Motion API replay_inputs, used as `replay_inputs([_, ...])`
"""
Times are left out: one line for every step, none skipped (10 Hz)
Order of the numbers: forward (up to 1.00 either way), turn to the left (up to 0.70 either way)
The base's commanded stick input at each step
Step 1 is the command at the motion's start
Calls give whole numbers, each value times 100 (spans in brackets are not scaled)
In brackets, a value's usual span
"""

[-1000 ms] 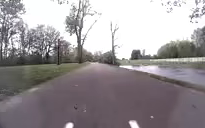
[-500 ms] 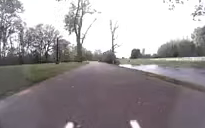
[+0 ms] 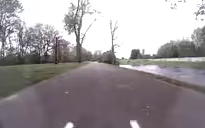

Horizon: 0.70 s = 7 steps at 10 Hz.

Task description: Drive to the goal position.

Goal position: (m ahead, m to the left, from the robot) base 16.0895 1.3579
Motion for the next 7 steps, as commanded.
replay_inputs([70,0])
replay_inputs([70,0])
replay_inputs([70,0])
replay_inputs([70,0])
replay_inputs([70,0])
replay_inputs([70,0])
replay_inputs([70,0])
